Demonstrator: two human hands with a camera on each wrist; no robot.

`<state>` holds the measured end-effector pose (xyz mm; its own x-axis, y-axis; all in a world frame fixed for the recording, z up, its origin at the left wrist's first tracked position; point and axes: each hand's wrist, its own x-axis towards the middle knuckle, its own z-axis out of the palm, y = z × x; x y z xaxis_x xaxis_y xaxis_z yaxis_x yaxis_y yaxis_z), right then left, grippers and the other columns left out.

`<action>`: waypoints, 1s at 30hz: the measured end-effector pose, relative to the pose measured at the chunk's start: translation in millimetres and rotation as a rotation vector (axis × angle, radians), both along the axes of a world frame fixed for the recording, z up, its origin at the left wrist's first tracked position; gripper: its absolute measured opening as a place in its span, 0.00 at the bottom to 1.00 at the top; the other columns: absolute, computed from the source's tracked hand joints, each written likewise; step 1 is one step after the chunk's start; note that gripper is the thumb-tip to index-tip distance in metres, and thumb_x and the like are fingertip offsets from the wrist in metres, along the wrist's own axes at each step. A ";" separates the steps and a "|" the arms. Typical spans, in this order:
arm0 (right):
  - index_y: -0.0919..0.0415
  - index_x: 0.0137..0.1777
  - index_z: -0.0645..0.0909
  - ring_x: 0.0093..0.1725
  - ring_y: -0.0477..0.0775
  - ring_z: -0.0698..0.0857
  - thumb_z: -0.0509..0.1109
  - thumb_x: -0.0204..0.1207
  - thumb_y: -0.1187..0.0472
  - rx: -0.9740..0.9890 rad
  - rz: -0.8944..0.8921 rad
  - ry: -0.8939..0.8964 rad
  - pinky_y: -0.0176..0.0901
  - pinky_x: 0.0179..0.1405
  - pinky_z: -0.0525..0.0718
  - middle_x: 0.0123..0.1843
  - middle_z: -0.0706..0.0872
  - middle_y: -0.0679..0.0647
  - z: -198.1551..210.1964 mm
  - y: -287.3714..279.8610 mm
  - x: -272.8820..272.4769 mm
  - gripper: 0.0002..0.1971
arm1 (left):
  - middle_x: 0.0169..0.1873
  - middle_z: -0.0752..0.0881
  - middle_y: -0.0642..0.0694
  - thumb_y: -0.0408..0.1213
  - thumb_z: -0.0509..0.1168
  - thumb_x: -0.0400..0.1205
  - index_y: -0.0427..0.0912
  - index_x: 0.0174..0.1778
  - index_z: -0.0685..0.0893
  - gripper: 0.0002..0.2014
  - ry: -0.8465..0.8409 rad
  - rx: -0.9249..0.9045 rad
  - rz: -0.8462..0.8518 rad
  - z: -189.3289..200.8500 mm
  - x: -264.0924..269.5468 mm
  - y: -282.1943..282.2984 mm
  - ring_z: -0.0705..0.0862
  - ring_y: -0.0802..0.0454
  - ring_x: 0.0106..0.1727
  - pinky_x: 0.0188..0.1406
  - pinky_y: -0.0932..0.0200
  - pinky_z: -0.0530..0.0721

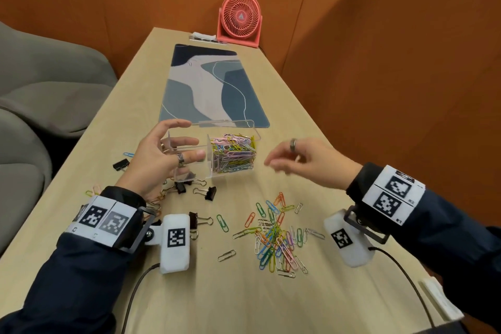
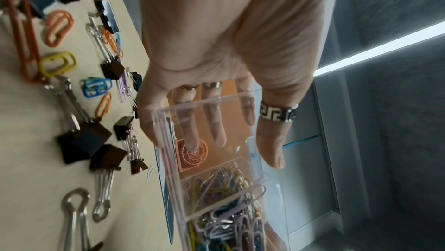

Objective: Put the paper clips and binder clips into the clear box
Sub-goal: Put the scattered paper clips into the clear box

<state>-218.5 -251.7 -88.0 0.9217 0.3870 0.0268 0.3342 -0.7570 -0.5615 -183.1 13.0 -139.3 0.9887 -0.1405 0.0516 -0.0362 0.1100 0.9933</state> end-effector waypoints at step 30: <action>0.45 0.69 0.72 0.66 0.45 0.67 0.78 0.63 0.42 -0.330 0.035 0.362 0.36 0.69 0.71 0.62 0.68 0.46 -50.3 -2.8 -28.6 0.34 | 0.52 0.87 0.43 0.36 0.75 0.59 0.57 0.54 0.80 0.27 0.020 0.060 0.004 5.2 -5.4 -2.5 0.89 0.52 0.41 0.56 0.38 0.82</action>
